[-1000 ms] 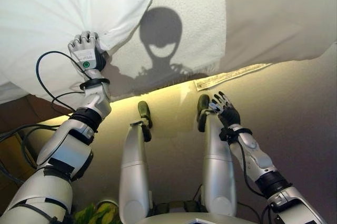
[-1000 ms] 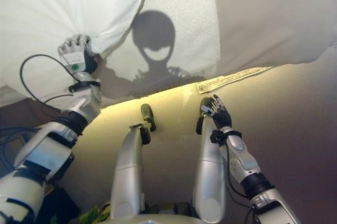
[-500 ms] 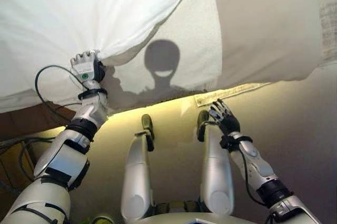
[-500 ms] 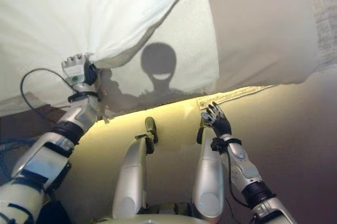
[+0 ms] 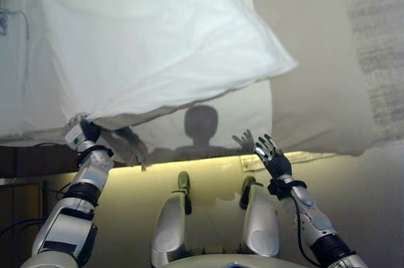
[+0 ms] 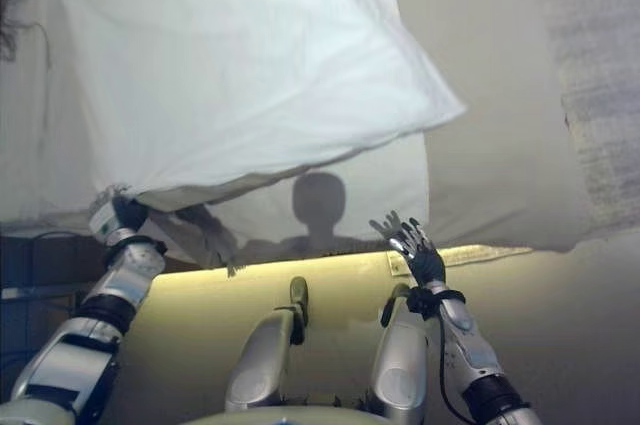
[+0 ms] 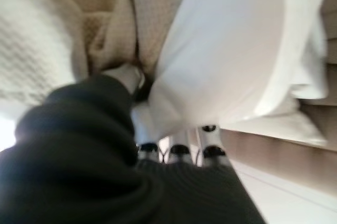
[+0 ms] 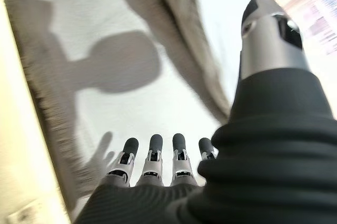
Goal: Make the bed neatly
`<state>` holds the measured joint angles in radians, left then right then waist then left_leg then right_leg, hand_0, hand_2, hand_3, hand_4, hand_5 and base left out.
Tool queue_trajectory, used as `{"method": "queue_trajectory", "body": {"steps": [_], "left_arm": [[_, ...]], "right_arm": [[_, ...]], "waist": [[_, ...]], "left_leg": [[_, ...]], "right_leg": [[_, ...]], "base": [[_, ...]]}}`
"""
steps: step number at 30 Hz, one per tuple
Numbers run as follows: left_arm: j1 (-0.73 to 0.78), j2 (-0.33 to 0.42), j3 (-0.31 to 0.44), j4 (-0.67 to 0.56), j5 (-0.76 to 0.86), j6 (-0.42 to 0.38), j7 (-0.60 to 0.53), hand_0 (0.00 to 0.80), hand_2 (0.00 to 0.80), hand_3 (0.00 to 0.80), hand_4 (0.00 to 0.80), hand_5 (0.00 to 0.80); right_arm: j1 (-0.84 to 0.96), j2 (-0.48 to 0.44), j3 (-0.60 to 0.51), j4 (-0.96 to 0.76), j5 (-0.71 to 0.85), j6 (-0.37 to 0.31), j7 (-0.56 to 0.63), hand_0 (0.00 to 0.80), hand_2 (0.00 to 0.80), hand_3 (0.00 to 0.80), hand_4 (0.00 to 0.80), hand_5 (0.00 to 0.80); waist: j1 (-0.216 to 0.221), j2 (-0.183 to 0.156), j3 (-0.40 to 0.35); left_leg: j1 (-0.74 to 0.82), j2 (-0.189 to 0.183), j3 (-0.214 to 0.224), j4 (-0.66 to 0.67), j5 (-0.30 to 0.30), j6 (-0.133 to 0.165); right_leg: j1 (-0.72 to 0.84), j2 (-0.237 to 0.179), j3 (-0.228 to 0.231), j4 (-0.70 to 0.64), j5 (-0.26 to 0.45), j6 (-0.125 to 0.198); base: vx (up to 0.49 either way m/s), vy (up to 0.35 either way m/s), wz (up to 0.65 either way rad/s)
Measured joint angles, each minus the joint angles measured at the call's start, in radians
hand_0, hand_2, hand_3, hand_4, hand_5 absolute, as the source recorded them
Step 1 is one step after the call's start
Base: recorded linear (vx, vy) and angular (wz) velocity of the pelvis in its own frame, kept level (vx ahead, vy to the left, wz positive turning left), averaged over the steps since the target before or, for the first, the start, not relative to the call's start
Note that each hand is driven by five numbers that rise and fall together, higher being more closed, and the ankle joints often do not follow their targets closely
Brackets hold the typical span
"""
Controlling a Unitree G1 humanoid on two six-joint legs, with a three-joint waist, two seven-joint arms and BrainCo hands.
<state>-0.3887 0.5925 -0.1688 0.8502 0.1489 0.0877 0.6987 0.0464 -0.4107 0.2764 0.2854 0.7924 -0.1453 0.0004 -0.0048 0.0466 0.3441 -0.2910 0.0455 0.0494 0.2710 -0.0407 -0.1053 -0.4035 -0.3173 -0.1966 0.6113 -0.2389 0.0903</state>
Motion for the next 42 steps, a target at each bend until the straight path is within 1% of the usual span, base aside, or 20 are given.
{"method": "queue_trajectory", "body": {"steps": [1,4,6,8,9,12,14,16,21,23,28,29,30,33,36,38,40,42], "left_arm": [[0.023,0.012,0.033,-0.009,-0.014,-0.003,-0.023,0.8,0.8,0.8,0.8,0.8],[0.065,0.041,0.094,-0.022,-0.038,-0.004,-0.095,0.8,0.8,0.8,0.8,0.8],[0.104,0.066,0.128,-0.03,-0.056,-0.004,-0.138,0.8,0.8,0.8,0.8,0.8],[0.13,0.093,0.168,-0.031,-0.073,0.006,-0.195,0.8,0.8,0.8,0.8,0.8],[0.138,0.102,0.181,-0.031,-0.079,0.011,-0.209,0.8,0.8,0.8,0.8,0.8],[0.152,0.122,0.239,-0.02,-0.105,0.041,-0.261,0.8,0.8,0.8,0.8,0.8],[0.15,0.151,0.246,0.002,-0.133,0.057,-0.282,0.8,0.8,0.8,0.8,0.8],[0.149,0.17,0.274,0.034,-0.155,0.064,-0.304,0.8,0.8,0.8,0.8,0.8],[0.147,0.212,0.309,0.087,-0.184,0.067,-0.335,0.8,0.8,0.8,0.8,0.8],[0.14,0.221,0.328,0.099,-0.206,0.067,-0.347,0.8,0.8,0.8,0.8,0.8],[0.131,0.227,0.329,0.116,-0.204,0.052,-0.392,0.8,0.8,0.8,0.8,0.8],[0.132,0.226,0.329,0.115,-0.203,0.045,-0.394,0.486,0.486,0.486,0.486,0.486],[0.133,0.226,0.329,0.115,-0.203,0.037,-0.394,0.0,0.0,0.0,0.0,0.0],[0.15,0.221,0.329,0.108,-0.202,0.006,-0.403,0.0,0.0,0.0,0.0,0.0],[0.178,0.17,0.326,0.076,-0.2,-0.025,-0.435,0.0,0.0,0.0,0.0,0.0],[0.207,0.135,0.302,0.056,-0.164,-0.078,-0.459,0.0,0.0,0.0,0.0,0.0],[0.254,0.111,0.277,0.012,-0.16,-0.151,-0.504,0.0,0.0,0.0,0.0,0.0],[0.289,0.071,0.263,-0.052,-0.172,-0.215,-0.571,0.0,0.0,0.0,0.0,0.0]], "right_arm": [[0.011,0.001,-0.011,0.01,-0.007,0.0,0.017,0.0,0.0,0.0,0.0,0.0],[0.046,0.005,-0.029,0.033,-0.017,0.0,0.055,0.0,0.0,0.0,0.0,0.0],[0.06,0.007,-0.03,0.072,-0.018,-0.001,0.074,0.0,0.0,0.0,0.0,0.0],[0.068,0.008,-0.042,0.099,-0.032,-0.001,0.094,0.0,0.0,0.0,0.0,0.0],[0.079,0.008,-0.048,0.101,-0.036,-0.001,0.101,0.0,0.0,0.0,0.0,0.0],[0.095,0.01,-0.063,0.129,-0.038,-0.001,0.115,0.0,0.0,0.0,0.0,0.0],[0.1,0.01,-0.067,0.132,-0.039,-0.001,0.116,0.0,0.0,0.0,0.0,0.0],[0.094,0.009,-0.069,0.133,-0.04,-0.001,0.115,0.0,0.0,0.0,0.0,0.0],[0.092,0.01,-0.069,0.132,-0.056,0.005,0.1,0.0,0.0,0.0,0.0,0.0],[0.095,0.009,-0.068,0.132,-0.057,0.015,0.092,0.0,0.0,0.0,0.0,0.0],[0.096,0.009,-0.067,0.13,-0.056,0.028,0.076,0.0,0.0,0.0,0.0,0.0],[0.096,0.009,-0.067,0.129,-0.056,0.029,0.075,0.0,0.0,0.0,0.0,0.0],[0.096,0.009,-0.066,0.129,-0.056,0.032,0.075,0.0,0.0,0.0,0.0,0.0],[0.102,0.01,-0.066,0.129,-0.056,0.033,0.073,0.0,0.0,0.0,0.0,0.0],[0.12,0.009,-0.063,0.129,-0.055,0.033,0.072,0.0,0.0,0.0,0.0,0.0],[0.134,0.009,-0.061,0.129,-0.055,0.033,0.072,0.0,0.0,0.0,0.0,0.0],[0.143,0.008,-0.06,0.126,-0.055,0.033,0.071,0.0,0.0,0.0,0.0,0.0],[0.175,0.003,-0.068,0.111,-0.052,0.033,0.072,0.0,0.0,0.0,0.0,0.0]], "waist": [[0.002,0.003,-0.011],[0.022,0.013,-0.047],[0.023,0.016,-0.091],[0.022,0.024,-0.112],[0.023,0.026,-0.138],[0.022,0.034,-0.161],[0.021,0.036,-0.169],[0.02,0.036,-0.17],[0.019,0.039,-0.173],[0.019,0.041,-0.174],[0.019,0.042,-0.175],[0.019,0.042,-0.175],[0.019,0.042,-0.175],[0.021,0.043,-0.177],[0.022,0.05,-0.19],[0.024,0.054,-0.194],[0.026,0.055,-0.199],[0.047,0.058,-0.209]], "left_leg": [[0.023,-0.002,0.0,-0.015,0.003,0.003],[0.076,-0.008,0.002,-0.055,0.004,0.006],[0.103,-0.013,0.002,-0.082,0.008,0.011],[0.144,-0.016,0.003,-0.114,0.014,0.014],[0.143,-0.018,0.002,-0.122,0.014,0.014],[0.188,-0.021,0.003,-0.158,0.021,0.016],[0.199,-0.024,0.004,-0.167,0.021,0.016],[0.214,-0.028,0.007,-0.18,0.025,0.02],[0.245,-0.036,0.007,-0.192,0.025,0.021],[0.245,-0.039,0.007,-0.193,0.025,0.022],[0.247,-0.039,0.004,-0.19,0.026,0.022],[0.246,-0.039,0.004,-0.189,0.026,0.022],[0.247,-0.039,0.003,-0.189,0.026,0.022],[0.25,-0.039,0.002,-0.187,0.026,0.022],[0.251,-0.038,0.001,-0.185,0.026,0.022],[0.256,-0.037,0.001,-0.184,0.026,0.022],[0.257,-0.036,0.001,-0.184,0.026,0.022],[0.25,-0.035,0.002,-0.184,0.025,0.022]], "right_leg": [[0.024,-0.001,-0.004,-0.014,0.001,0.003],[0.076,-0.004,-0.007,-0.045,0.0,0.013],[0.101,-0.006,-0.009,-0.066,-0.002,0.021],[0.141,-0.006,-0.015,-0.091,0.002,0.028],[0.14,-0.008,-0.015,-0.099,0.001,0.032],[0.183,-0.009,-0.025,-0.126,0.004,0.04],[0.193,-0.012,-0.03,-0.13,0.003,0.042],[0.197,-0.018,-0.031,-0.129,0.002,0.045],[0.229,-0.026,-0.033,-0.143,0.001,0.056],[0.229,-0.029,-0.033,-0.142,0.001,0.057],[0.235,-0.029,-0.039,-0.142,0.001,0.058],[0.237,-0.029,-0.041,-0.142,0.001,0.058],[0.24,-0.029,-0.043,-0.143,0.001,0.058],[0.247,-0.029,-0.047,-0.144,-0.001,0.059],[0.254,-0.029,-0.053,-0.146,-0.002,0.061],[0.263,-0.029,-0.059,-0.146,-0.004,0.061],[0.263,-0.029,-0.059,-0.147,-0.008,0.06],[0.263,-0.028,-0.059,-0.146,-0.009,0.06]], "base": [[0.13,0.097,0.09],[0.144,0.096,0.03],[0.139,0.09,0.05],[0.13,0.064,0.03],[0.146,0.053,0.02],[0.106,0.049,0.02],[0.075,0.083,0.02],[0.061,0.077,-0.04],[0.061,0.047,-0.01],[0.047,-0.008,0.01],[0.051,-0.027,0.02],[0.035,-0.027,0.05],[0.027,-0.036,0.06],[0.018,-0.068,0.04],[0.008,-0.098,0.06],[-0.003,-0.077,0.07],[-0.036,-0.083,0.01],[-0.074,-0.093,0.03]]}}
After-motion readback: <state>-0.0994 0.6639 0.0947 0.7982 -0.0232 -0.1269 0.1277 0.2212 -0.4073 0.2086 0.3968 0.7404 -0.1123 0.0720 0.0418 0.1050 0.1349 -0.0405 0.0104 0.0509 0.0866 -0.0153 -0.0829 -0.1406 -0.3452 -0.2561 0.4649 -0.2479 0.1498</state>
